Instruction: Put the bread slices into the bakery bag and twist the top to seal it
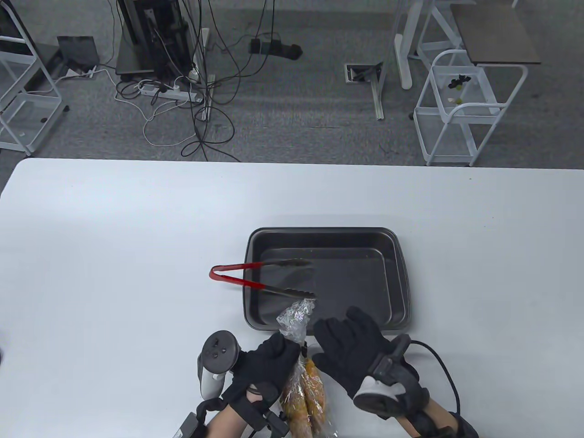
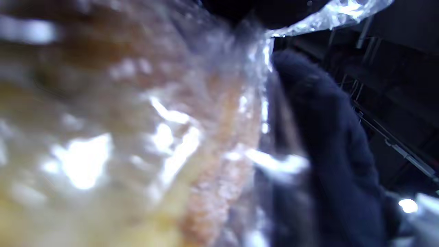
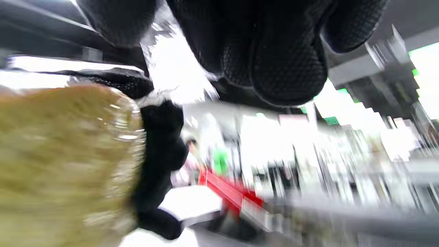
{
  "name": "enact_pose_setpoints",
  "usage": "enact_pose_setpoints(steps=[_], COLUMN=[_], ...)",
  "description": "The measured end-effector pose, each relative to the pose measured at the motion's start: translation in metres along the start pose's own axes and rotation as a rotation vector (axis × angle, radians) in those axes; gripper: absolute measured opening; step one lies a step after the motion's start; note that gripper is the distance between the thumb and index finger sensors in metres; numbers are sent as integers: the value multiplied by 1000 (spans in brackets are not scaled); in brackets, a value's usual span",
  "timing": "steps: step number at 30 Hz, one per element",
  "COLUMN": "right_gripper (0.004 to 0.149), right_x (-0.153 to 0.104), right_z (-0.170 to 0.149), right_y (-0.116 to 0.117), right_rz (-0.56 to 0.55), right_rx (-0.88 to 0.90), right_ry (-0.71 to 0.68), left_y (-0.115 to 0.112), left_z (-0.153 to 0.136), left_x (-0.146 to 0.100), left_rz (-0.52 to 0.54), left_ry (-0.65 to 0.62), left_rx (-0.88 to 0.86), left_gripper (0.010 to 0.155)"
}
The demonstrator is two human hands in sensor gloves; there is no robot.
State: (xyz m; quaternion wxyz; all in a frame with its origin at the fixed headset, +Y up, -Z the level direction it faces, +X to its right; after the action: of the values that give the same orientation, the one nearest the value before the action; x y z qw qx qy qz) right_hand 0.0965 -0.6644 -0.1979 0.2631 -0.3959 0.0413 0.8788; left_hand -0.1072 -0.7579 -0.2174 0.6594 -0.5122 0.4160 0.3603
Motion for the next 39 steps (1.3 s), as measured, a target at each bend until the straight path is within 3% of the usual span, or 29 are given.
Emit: enact_pose_setpoints(steps=[5,9,11,14,16,22,29,33,35,39], right_gripper=[84,90,84,68,63,60,63,63,63,63], right_x=[-15,-32,-36,-37,-35,-29,-34,-55,-65,-92], right_z=[-28,-30,-32,-38,-39,-58,-135,-190,-211,-254], right_y=[40,82,90,89,87,53,-39,-74,-81,-83], right_rz=[275,500,469,283,289,277,180,146,100,120], right_rx=[581,855,840,784,787,708,656,650,674,738], right_ry=[379,456,483,503,503,518,641,773,816,921], left_y=[1,-4,-6,-9,-8,3,6,-1,-3,-4], left_z=[5,7,6,5,5,10,25,28,28,25], left_x=[-4,-6,-6,-7,-6,-10,-13,-12,-11,-10], left_rz=[51,48,57,58,57,98,104,83,81,72], left_ry=[-12,-32,-32,-30,-28,-47,-52,-55,-50,-37], left_rx=[79,92,103,95,95,176,645,909,947,947], left_gripper=[46,46,46,47,47,55,66,69,69,71])
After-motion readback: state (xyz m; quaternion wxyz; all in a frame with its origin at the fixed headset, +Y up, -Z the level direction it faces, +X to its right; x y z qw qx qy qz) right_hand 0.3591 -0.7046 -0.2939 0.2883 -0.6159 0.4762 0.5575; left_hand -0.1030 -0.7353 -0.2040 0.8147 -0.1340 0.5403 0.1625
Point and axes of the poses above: the tracker on the back of each hand, its own z axis roughly to the thumb side, its own x axis roughly from the wrist to the fingertips, y = z × x, the point moved 3 cm from there along x, roughly from the wrist to the fingertips, and after that the axes turned 3 degrees about -z, right-handed, at the moved point
